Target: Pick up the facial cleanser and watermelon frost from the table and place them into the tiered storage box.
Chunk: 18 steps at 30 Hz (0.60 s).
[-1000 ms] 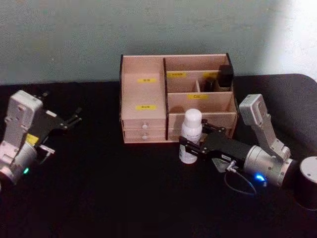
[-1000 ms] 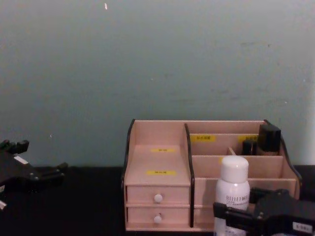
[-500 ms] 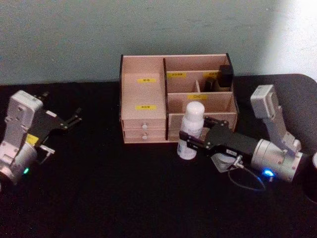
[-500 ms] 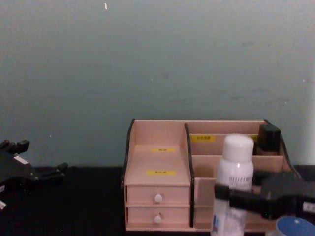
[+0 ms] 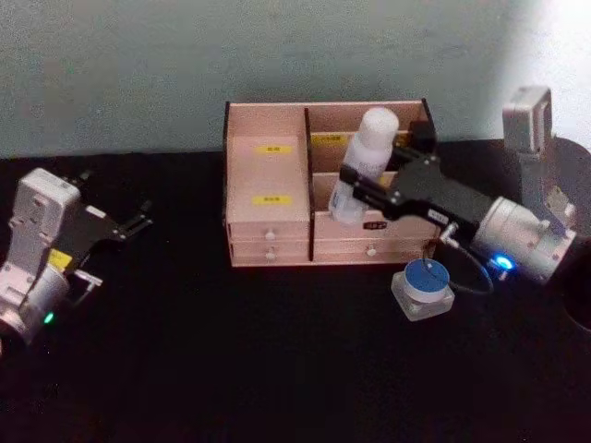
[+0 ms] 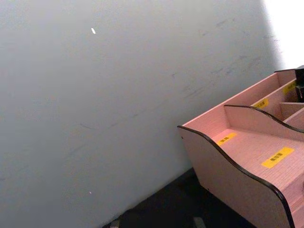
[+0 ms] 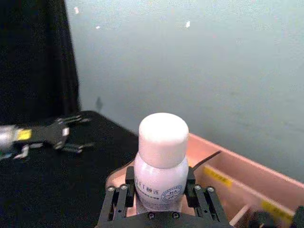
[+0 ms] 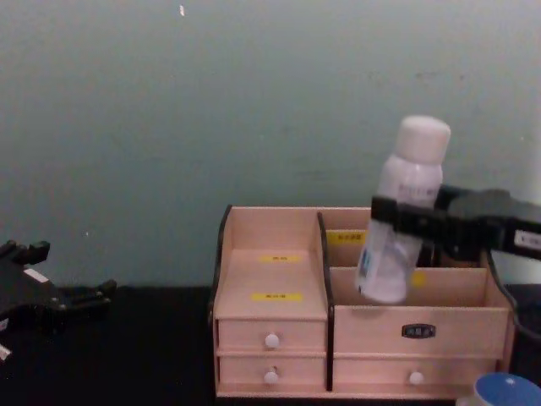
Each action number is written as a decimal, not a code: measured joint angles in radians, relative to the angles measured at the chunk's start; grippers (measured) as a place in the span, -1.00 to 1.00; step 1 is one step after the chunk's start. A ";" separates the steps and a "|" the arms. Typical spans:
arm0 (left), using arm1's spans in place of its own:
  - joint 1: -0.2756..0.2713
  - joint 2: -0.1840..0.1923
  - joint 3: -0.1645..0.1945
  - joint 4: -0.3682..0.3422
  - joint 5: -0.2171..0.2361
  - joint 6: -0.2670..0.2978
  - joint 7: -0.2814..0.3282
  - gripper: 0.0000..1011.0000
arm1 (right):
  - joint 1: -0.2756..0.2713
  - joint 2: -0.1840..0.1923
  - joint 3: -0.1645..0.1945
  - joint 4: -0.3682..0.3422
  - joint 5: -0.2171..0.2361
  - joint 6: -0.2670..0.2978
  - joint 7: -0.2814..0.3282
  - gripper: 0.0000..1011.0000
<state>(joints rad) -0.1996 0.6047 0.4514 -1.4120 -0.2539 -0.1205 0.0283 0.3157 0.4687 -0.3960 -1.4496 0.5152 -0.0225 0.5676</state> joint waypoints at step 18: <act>0.000 0.000 0.000 0.000 0.000 0.000 0.000 0.98 | 0.140 -0.104 0.000 0.181 -0.074 -0.036 -0.085 0.17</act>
<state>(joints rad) -0.1996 0.6046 0.4514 -1.4120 -0.2539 -0.1205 0.0283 0.4555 0.3651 -0.3958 -1.2690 0.4416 -0.0586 0.4824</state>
